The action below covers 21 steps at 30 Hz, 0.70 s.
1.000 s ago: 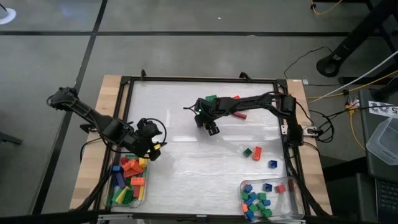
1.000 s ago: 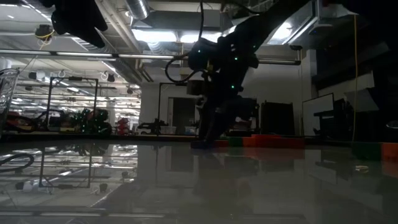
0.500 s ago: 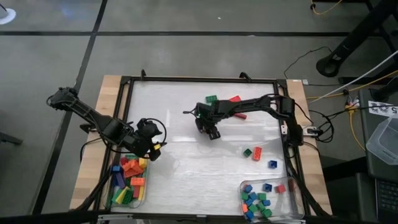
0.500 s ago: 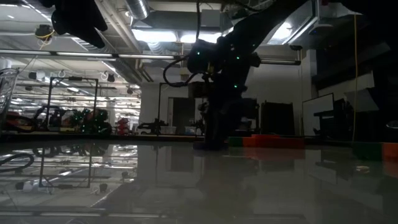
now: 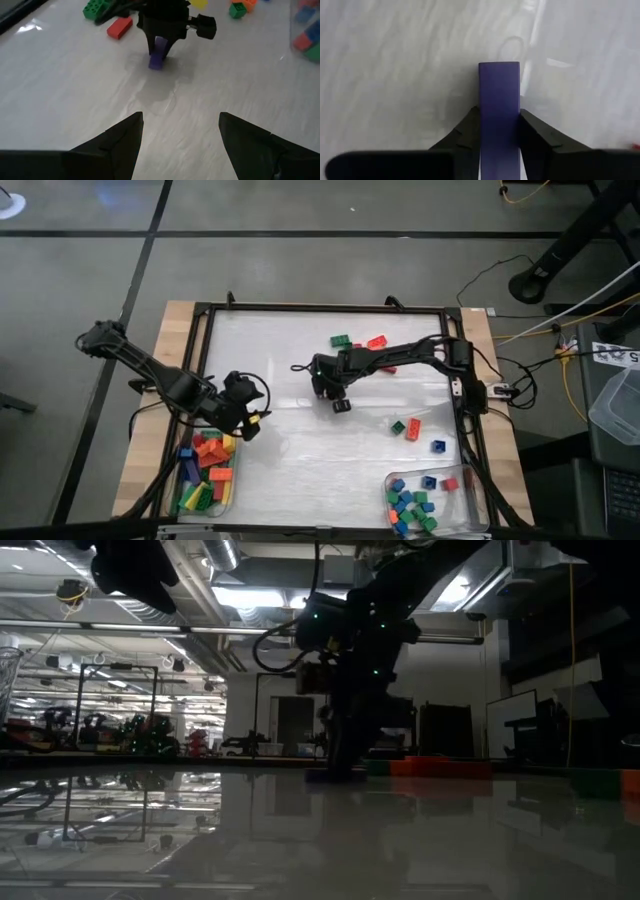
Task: Sort blocks by size
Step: Put the large violet block into the left transparent bin
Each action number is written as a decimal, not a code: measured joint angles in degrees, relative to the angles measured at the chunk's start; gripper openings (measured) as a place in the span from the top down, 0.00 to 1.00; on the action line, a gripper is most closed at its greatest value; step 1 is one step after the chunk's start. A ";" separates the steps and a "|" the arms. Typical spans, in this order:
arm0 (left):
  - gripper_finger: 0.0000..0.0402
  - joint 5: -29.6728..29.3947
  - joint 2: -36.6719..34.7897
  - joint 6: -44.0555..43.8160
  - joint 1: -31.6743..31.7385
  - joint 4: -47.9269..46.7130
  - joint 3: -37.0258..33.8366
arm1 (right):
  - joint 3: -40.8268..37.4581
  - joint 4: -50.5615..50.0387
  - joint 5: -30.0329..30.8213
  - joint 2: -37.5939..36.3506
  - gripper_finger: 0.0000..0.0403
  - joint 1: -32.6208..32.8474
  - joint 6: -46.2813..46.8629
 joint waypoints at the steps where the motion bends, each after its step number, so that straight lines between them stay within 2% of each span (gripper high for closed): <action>1: 0.38 0.06 0.28 1.55 0.02 0.55 0.00 | 0.47 -0.25 -0.77 0.08 0.76 0.02 0.01; 5: 0.38 0.90 2.01 2.22 0.02 2.87 0.00 | 3.97 -1.31 -5.90 0.73 0.76 0.21 1.77; 11: 0.38 3.35 4.31 -20.95 0.74 3.37 -0.02 | 12.09 -0.08 -6.37 0.41 0.71 2.82 1.63; 13: 0.38 3.63 4.37 -25.03 0.73 3.37 -0.02 | 13.85 2.09 -5.81 0.41 0.72 4.07 1.45; 16: 0.38 3.88 4.09 -28.87 1.00 3.34 -0.02 | 16.46 5.86 -2.29 0.41 0.74 6.12 1.31; 21: 0.38 3.95 4.00 -32.35 1.07 3.24 -0.02 | 19.12 9.84 9.15 0.41 0.73 9.85 -1.03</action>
